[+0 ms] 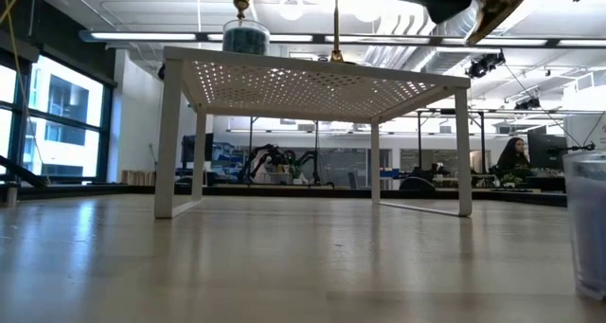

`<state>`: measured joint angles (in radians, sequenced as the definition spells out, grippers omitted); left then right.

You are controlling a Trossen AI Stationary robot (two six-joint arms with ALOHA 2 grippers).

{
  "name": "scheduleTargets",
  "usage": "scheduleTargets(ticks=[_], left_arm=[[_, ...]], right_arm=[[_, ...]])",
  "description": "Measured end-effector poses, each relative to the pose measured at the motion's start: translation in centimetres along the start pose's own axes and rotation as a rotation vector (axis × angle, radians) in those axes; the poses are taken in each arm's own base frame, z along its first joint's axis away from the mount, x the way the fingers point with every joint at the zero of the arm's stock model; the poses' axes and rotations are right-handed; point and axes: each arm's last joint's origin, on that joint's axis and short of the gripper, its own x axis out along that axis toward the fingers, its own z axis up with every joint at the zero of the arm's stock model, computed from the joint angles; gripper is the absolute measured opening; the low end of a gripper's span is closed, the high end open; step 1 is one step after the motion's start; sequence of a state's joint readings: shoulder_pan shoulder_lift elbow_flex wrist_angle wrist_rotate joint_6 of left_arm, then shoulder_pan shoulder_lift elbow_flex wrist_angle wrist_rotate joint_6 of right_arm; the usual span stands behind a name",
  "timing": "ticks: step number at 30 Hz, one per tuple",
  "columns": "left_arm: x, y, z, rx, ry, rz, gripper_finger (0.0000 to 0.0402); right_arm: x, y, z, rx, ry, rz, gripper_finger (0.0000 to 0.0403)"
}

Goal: Pick & Place candle stick holders
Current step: Put the yellow candle holder on the shelf

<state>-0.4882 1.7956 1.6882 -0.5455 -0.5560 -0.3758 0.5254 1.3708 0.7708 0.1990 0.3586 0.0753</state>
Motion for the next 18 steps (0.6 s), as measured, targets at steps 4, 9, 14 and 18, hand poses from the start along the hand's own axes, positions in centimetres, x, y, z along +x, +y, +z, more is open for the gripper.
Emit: scheduleTargets(ticks=[4,9,14,18], left_arm=[[0.17,-0.01,-0.37,-0.014,0.031,-0.001,0.0130],[0.15,0.06,-0.67,-0.034,0.059,0.006,0.0130],[0.20,0.05,-0.63,-0.039,0.053,0.007,0.0130],[0.20,0.05,-0.63,-0.039,0.053,0.008,0.0130]], right_arm=[[-0.08,0.25,0.11,0.000,-0.013,0.009,0.0289],[-0.19,0.53,0.22,-0.001,-0.026,0.017,0.0289],[-0.19,0.52,0.21,0.005,-0.024,0.016,0.0281],[-0.18,0.48,0.20,0.013,-0.024,0.013,0.0262]])
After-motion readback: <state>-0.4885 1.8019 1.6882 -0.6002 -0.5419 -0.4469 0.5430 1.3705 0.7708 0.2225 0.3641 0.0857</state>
